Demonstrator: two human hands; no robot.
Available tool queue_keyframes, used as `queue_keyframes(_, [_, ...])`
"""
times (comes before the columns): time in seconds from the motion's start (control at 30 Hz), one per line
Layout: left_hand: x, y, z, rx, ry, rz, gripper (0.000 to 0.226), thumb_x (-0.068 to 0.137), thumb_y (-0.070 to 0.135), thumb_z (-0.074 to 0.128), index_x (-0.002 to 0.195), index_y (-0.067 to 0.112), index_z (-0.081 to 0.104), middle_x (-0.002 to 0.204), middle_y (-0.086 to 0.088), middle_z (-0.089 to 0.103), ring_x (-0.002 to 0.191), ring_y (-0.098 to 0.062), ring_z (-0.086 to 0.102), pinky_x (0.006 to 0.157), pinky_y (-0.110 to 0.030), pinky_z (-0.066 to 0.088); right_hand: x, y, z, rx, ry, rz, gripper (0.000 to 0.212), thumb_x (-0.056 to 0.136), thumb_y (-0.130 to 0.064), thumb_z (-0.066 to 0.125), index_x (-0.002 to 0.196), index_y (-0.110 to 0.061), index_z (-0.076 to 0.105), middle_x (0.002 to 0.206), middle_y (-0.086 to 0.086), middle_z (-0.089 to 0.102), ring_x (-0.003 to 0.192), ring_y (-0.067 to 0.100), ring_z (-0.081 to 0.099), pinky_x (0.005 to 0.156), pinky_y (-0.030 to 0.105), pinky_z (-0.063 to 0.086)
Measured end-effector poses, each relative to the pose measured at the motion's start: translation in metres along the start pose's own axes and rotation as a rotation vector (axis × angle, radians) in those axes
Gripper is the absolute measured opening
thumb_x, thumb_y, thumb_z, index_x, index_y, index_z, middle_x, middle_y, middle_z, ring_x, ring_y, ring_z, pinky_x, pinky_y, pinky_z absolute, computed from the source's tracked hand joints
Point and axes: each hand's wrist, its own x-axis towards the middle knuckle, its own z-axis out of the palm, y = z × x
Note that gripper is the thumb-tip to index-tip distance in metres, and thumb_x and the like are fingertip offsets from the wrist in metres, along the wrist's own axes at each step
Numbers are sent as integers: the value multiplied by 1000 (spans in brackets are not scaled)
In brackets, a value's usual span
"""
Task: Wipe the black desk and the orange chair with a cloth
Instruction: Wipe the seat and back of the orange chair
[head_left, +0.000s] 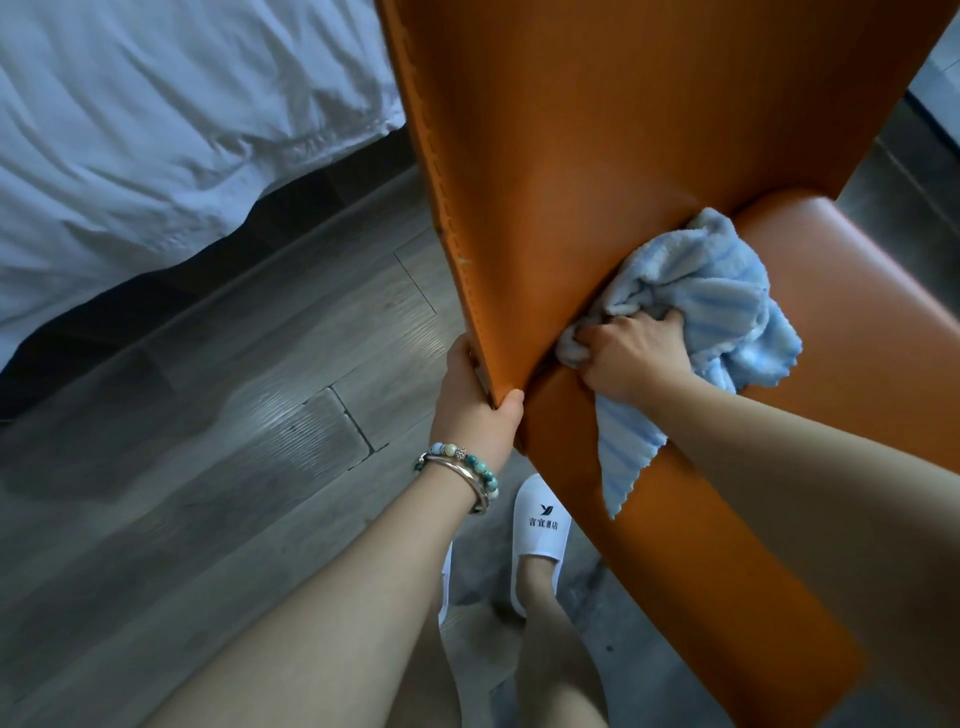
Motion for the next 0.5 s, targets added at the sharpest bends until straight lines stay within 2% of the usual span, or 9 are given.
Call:
queue_keyframes(0.07, [1,-1,0,5,-11,9,55,87,16,59,135,20,32,106,0,57,61,1,45,44,-8,32,-3,22,-2,114,34,171,29,87,-27,45,113,-29,58,115,7,61,110,32,53,90,46,33])
queue_keyframes(0.1, [0,-2,0,4,-12,15,56,87,16,59,136,20,32,112,-1,57,63,-1,46,47,-10,32,-3,38,-3,194,66,266,29,87,-27,45,114,-27,56,117,11,60,111,35,53,89,46,34])
queue_keyframes(0.17, [0,-4,0,3,-11,28,57,87,17,59,137,20,32,119,-3,56,69,-7,49,51,-12,33,-3,63,-6,242,92,342,25,87,-30,47,110,-22,52,115,16,60,108,38,54,85,46,39])
queue_keyframes(0.27, [1,-5,1,3,-3,36,53,86,17,59,133,19,36,116,-3,58,66,-2,49,50,-12,35,6,61,-11,200,-41,294,23,85,-30,49,107,-26,46,116,14,59,106,35,55,81,43,41])
queue_keyframes(0.37, [2,-2,1,20,6,47,45,85,15,59,127,19,41,104,1,59,59,2,48,42,-7,36,26,44,-19,101,-137,248,29,84,-23,48,111,-31,42,131,11,47,118,34,48,82,44,42])
queue_keyframes(0.43, [4,-2,0,29,-2,36,44,85,13,59,125,17,42,103,-1,59,59,1,49,41,-6,39,37,42,-28,-1,-187,211,32,87,-23,48,118,-28,44,136,13,43,120,34,48,85,41,46])
queue_keyframes(0.5, [4,-3,-1,52,-29,7,46,85,16,60,127,13,42,101,-2,60,61,-1,50,40,-7,38,41,43,-33,-79,-230,138,37,87,-25,49,124,-23,49,132,10,49,116,30,53,83,35,47])
